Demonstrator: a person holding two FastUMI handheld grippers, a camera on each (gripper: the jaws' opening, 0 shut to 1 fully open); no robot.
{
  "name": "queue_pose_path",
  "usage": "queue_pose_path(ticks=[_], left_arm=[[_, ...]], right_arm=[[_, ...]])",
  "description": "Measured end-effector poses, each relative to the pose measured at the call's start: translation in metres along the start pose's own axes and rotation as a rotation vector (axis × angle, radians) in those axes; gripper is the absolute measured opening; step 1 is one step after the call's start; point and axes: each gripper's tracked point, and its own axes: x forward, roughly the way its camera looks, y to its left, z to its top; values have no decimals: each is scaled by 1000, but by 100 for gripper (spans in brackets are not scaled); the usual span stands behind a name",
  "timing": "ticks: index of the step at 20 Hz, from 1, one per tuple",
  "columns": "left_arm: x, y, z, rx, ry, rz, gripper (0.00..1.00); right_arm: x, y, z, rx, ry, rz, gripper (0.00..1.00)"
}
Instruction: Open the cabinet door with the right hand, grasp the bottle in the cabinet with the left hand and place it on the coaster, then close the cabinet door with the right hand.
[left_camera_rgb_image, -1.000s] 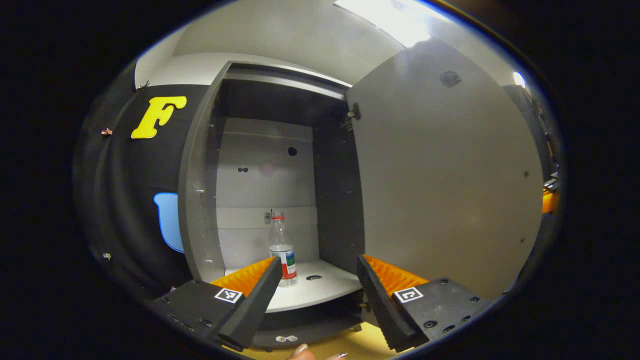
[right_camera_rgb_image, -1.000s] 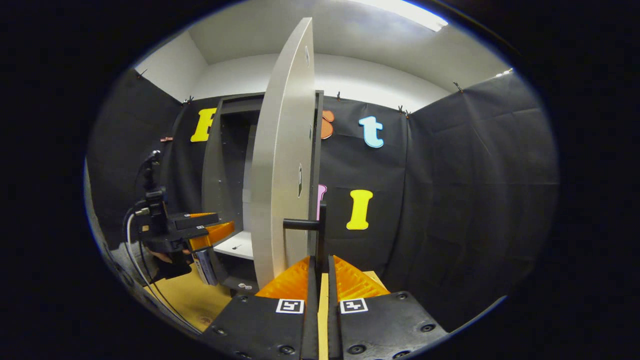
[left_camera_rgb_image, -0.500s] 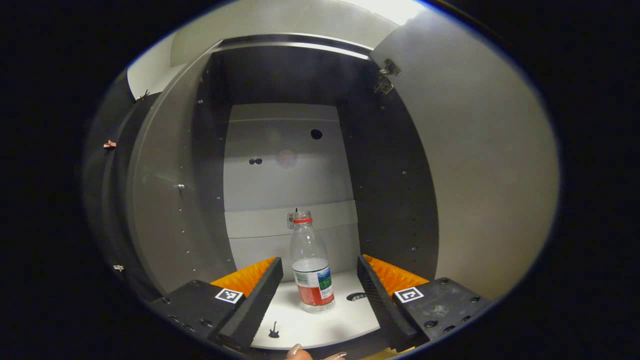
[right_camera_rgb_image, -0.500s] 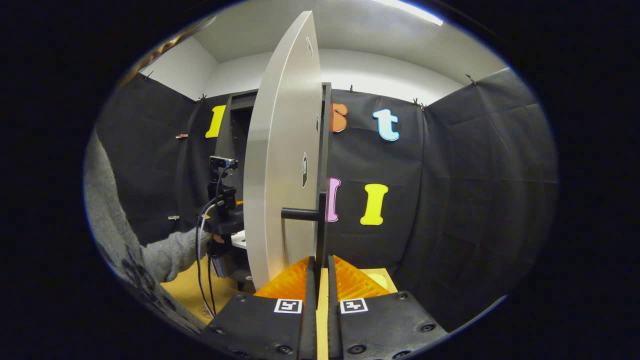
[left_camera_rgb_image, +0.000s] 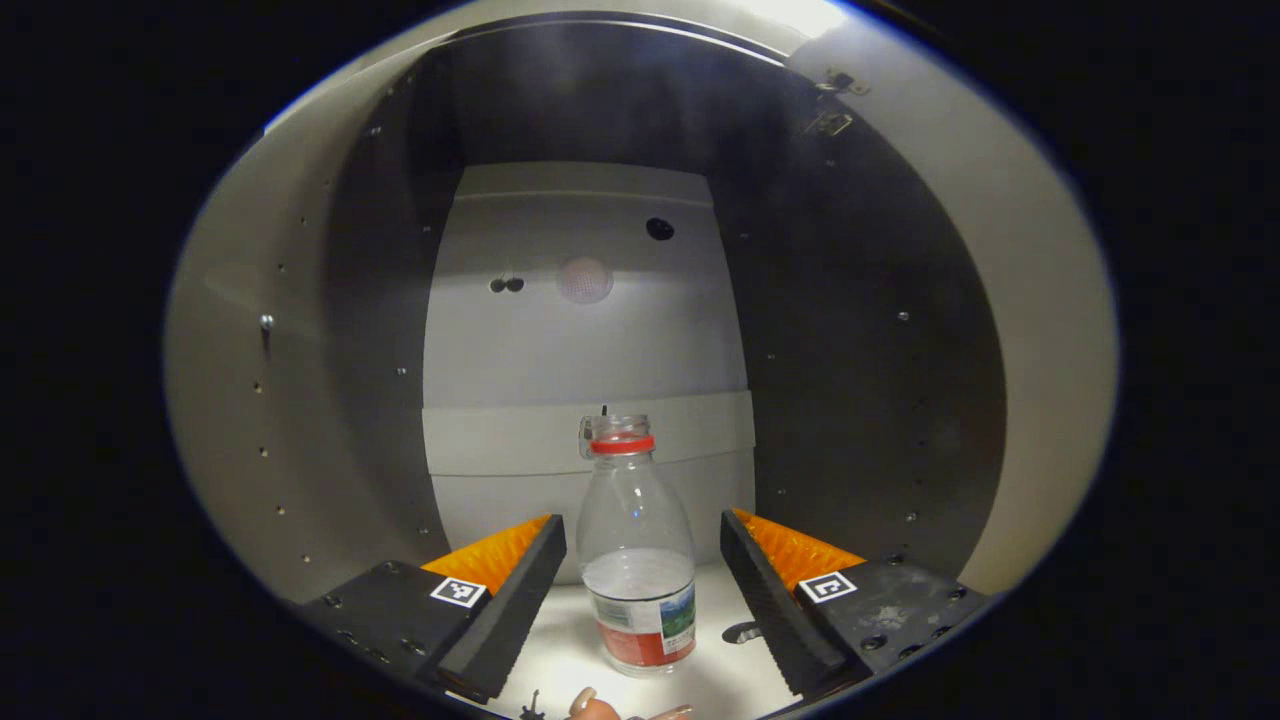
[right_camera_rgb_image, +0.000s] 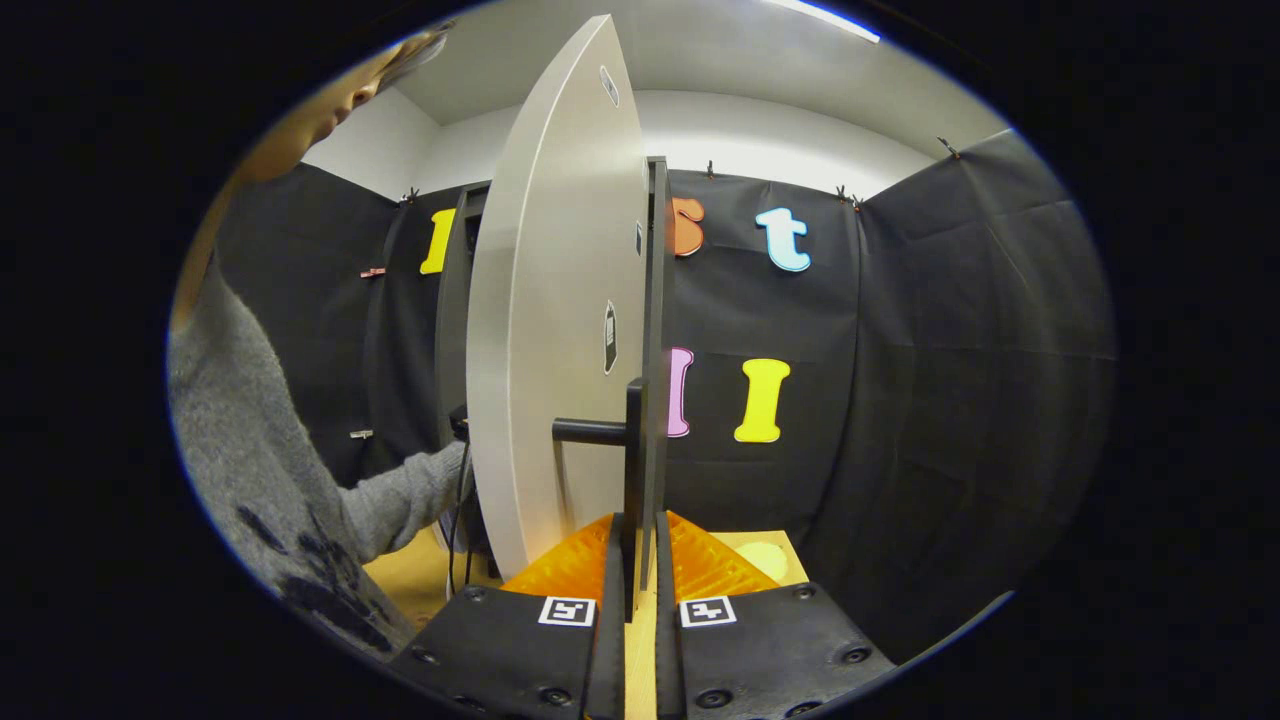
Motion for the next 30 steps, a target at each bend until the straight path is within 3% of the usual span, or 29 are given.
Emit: queue_pose_path(ticks=[3,5,6,7,9,10,11,12,13,17,19,20,23,26,30], left_arm=[[18,6,-8,2,18,10,99],[20,-5,-12,-26,37,-37,98],[5,-12,-10,-48,47,-74,94],[11,-19,-11,-63,43,-105,79],[-2,-24,-7,-58,41,-137,78],[-10,-24,-5,-38,43,-140,78],[-16,-25,-2,-21,43,-144,78],[-25,-27,1,-10,40,-154,78],[-37,-28,6,-6,34,-166,78],[-85,-32,32,5,-7,-222,78],[-110,-34,45,-7,-27,-258,77],[-126,-34,52,-20,-38,-277,78],[-171,-25,68,-43,-54,-326,78],[-214,-6,71,-42,-49,-343,78],[-270,26,53,-118,-9,-354,78]], right_arm=[[0,-2,-1,17,-2,3,16],[3,-2,-2,25,-7,-1,16],[2,-3,-2,25,-7,-10,16],[3,-4,-3,23,-9,-30,17],[-3,-7,-5,16,-8,-59,19],[-5,-12,-9,-2,5,-89,32],[-9,-18,-15,-7,15,-111,29],[-15,-19,-19,1,27,-119,46],[-22,-17,-16,15,10,-132,55],[-47,-21,-25,-5,28,-227,56],[-60,-15,-25,-22,26,-259,65],[-69,-8,-20,-26,9,-269,62],[-75,29,2,-36,-67,-227,94],[-68,84,19,-23,-132,-113,97],[-36,160,29,-21,-189,77,97]])
